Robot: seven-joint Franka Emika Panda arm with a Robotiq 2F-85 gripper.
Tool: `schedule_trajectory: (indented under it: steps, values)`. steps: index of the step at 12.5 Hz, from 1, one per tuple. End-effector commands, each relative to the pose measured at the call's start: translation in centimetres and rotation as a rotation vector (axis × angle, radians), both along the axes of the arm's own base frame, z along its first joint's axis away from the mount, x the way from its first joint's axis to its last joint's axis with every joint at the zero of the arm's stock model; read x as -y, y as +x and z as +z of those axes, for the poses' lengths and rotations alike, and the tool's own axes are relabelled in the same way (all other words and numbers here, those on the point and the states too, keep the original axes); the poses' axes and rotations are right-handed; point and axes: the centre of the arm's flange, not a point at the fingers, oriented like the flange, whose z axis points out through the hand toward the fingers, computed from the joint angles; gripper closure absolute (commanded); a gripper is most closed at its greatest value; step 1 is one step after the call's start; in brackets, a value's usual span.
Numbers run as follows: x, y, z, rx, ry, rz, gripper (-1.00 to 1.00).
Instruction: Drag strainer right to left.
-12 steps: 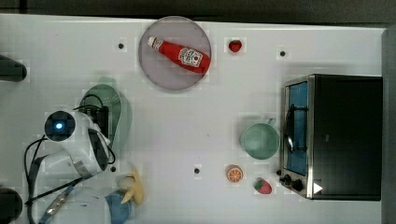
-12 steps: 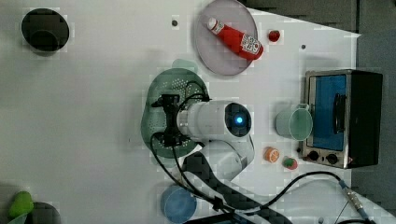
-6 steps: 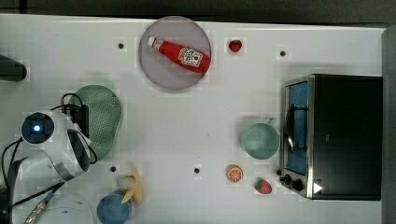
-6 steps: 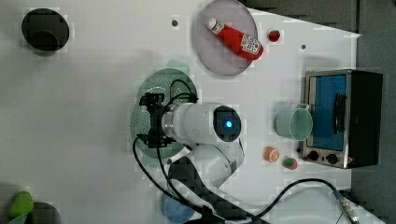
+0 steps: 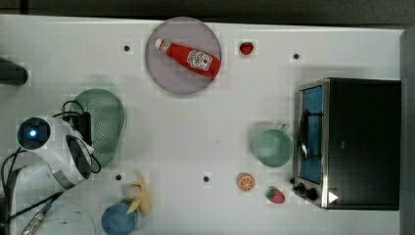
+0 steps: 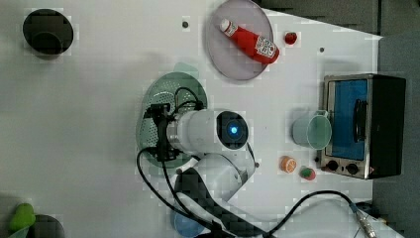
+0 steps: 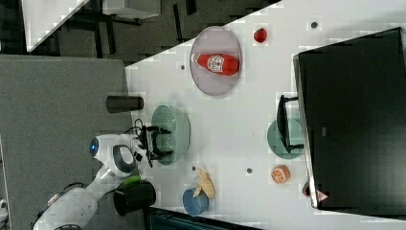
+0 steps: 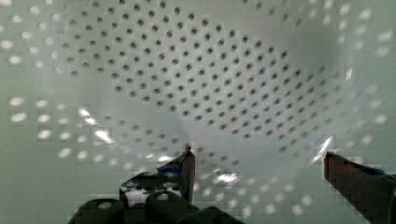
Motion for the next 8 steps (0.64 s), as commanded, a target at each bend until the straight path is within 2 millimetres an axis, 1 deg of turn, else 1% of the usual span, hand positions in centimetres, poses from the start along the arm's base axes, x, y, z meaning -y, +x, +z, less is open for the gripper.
schedule_trajectory:
  steps: [1, 3, 4, 5, 6, 8]
  values:
    - [2.2, 3.5, 9.4, 0.11, -0.001, 0.208, -1.0]
    - [6.7, 6.1, 16.2, 0.128, -0.015, 0.288, -1.0]
    - [9.6, 7.0, 19.7, 0.13, -0.018, 0.325, -1.0]
    - [13.0, 7.8, 23.4, 0.131, -0.016, 0.362, -1.0]
    - [17.0, 8.3, 26.8, 0.13, -0.009, 0.396, -1.0]
    - [26.0, 8.7, 32.8, 0.142, 0.012, 0.444, -1.0]
